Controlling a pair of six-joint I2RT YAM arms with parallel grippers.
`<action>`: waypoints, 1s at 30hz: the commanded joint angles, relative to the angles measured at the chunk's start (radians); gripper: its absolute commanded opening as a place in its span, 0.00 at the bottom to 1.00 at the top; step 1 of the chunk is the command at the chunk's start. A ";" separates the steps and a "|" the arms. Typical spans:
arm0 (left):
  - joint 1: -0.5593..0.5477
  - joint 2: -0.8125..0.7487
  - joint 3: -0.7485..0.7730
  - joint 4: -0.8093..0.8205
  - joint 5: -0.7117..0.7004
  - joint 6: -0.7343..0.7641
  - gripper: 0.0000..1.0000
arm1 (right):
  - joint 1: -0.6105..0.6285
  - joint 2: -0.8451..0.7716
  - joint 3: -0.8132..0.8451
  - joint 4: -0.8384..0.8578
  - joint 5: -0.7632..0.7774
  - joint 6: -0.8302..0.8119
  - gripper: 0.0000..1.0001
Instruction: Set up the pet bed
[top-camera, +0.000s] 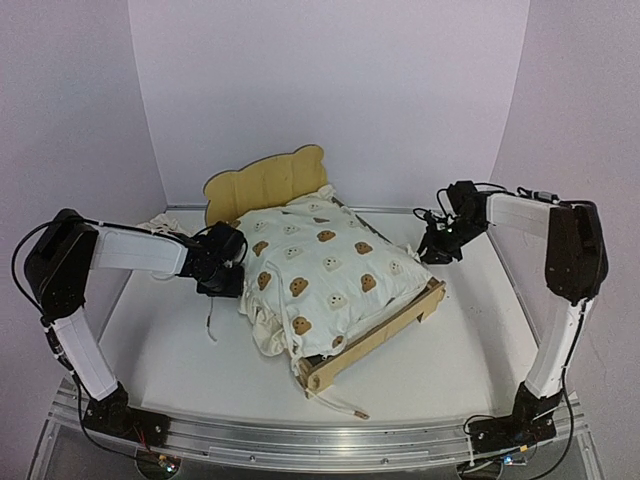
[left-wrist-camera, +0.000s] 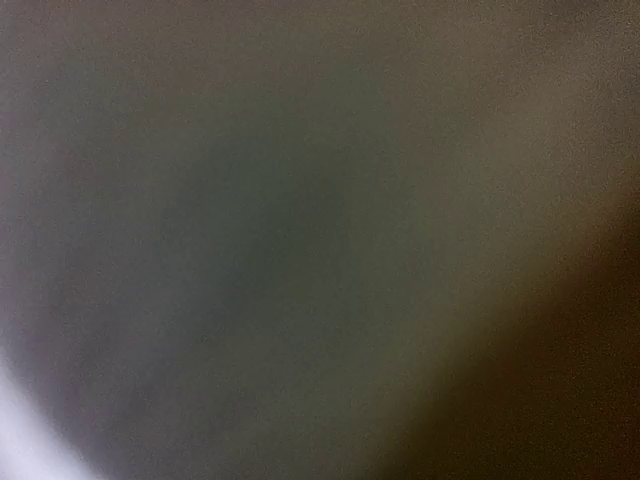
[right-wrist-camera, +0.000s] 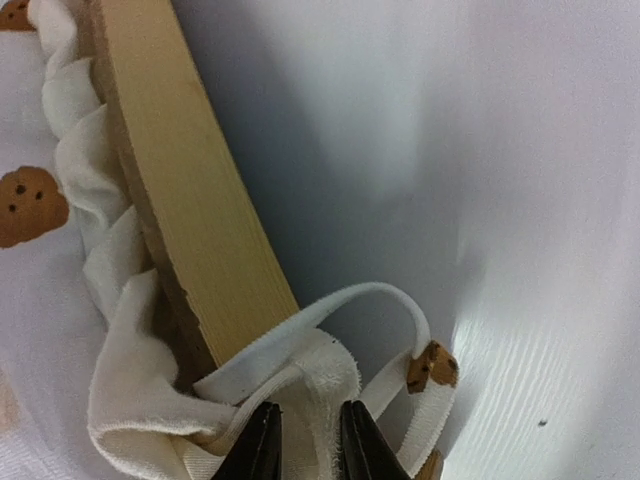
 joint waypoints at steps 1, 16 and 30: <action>-0.004 0.087 0.192 0.174 0.132 0.082 0.29 | 0.146 -0.195 -0.241 0.120 -0.206 0.174 0.24; 0.023 0.445 0.668 0.107 0.393 0.346 0.26 | 0.631 -0.170 -0.270 0.501 -0.028 0.426 0.24; 0.137 0.245 0.633 -0.005 0.061 0.377 0.65 | 0.600 -0.553 -0.166 0.011 0.708 -0.142 0.95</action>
